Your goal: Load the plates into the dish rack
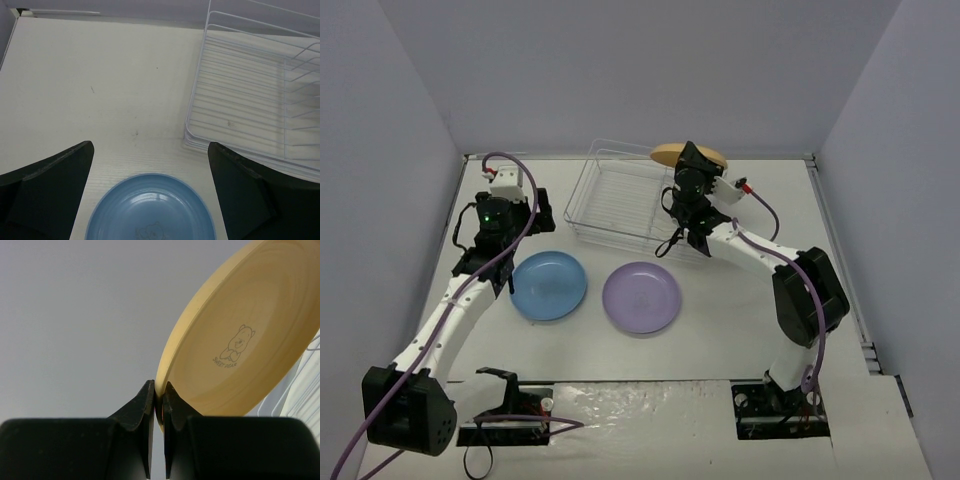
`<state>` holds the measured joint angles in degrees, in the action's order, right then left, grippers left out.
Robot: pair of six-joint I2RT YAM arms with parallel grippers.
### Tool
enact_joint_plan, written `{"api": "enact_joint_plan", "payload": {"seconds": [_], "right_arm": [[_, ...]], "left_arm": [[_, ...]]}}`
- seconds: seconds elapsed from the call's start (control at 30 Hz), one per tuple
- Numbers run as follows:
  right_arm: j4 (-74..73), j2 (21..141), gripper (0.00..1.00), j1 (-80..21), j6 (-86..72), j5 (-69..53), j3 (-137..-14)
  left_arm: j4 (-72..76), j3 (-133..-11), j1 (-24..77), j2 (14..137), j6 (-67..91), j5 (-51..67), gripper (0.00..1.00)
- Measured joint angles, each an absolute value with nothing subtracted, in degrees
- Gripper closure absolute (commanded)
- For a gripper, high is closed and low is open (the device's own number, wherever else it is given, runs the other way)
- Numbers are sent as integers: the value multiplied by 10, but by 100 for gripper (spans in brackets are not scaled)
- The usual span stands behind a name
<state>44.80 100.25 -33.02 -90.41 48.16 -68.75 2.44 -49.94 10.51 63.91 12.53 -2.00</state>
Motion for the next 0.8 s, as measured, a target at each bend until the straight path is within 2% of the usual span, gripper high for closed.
{"api": "enact_joint_plan", "payload": {"seconds": [0.8], "right_arm": [[447, 1102, 100, -297, -919, 427, -761]], "left_arm": [[28, -499, 96, 632, 138, -20, 3]]}}
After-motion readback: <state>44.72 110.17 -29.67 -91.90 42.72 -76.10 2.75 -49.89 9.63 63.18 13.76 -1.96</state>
